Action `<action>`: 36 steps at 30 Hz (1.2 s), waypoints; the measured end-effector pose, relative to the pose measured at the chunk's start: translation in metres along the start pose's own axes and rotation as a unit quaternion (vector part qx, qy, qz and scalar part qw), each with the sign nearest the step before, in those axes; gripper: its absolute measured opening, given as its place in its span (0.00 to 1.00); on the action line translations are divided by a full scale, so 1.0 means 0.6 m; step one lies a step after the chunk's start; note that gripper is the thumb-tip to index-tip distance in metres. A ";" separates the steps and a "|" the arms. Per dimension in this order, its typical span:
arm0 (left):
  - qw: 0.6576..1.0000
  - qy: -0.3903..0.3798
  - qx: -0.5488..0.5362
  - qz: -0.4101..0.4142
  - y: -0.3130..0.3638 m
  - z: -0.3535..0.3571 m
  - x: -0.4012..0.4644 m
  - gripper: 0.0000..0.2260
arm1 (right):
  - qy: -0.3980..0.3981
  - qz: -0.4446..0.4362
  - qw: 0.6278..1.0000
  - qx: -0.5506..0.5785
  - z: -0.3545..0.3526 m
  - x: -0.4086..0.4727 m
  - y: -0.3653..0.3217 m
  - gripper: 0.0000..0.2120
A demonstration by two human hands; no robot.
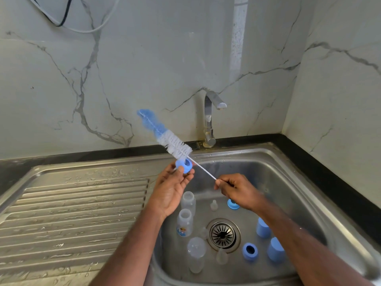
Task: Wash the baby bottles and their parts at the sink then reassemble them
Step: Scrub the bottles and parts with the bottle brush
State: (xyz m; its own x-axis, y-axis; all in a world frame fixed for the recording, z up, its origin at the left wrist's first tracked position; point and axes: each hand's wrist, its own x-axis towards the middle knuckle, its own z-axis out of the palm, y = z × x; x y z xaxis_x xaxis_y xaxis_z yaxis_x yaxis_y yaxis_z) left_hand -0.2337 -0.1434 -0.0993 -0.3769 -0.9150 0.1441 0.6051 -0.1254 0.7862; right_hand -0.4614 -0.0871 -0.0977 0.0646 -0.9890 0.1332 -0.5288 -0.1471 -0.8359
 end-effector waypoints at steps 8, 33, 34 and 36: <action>0.999 0.024 -0.034 -0.019 0.005 -0.003 -0.001 0.40 | -0.029 0.039 0.999 0.019 -0.008 -0.011 -0.003 0.14; 0.997 0.042 -0.069 -0.020 -0.005 0.031 -0.003 0.18 | -0.030 0.028 0.999 0.035 -0.002 -0.012 -0.017 0.15; 0.996 0.050 -0.073 -0.005 -0.005 0.029 0.000 0.18 | -0.029 0.023 0.999 0.025 -0.002 -0.012 -0.018 0.14; 0.992 0.077 -0.097 0.020 0.001 0.018 0.005 0.16 | -0.037 0.021 0.999 0.027 -0.010 -0.014 -0.013 0.13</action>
State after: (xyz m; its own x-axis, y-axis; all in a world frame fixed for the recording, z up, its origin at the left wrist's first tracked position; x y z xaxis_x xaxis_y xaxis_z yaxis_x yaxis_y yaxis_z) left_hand -0.2419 -0.1417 -0.0918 -0.2469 -0.9666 0.0686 0.7468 -0.1447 0.6491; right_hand -0.4628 -0.0775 -0.0889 0.1060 -0.9926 0.0591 -0.4854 -0.1035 -0.8682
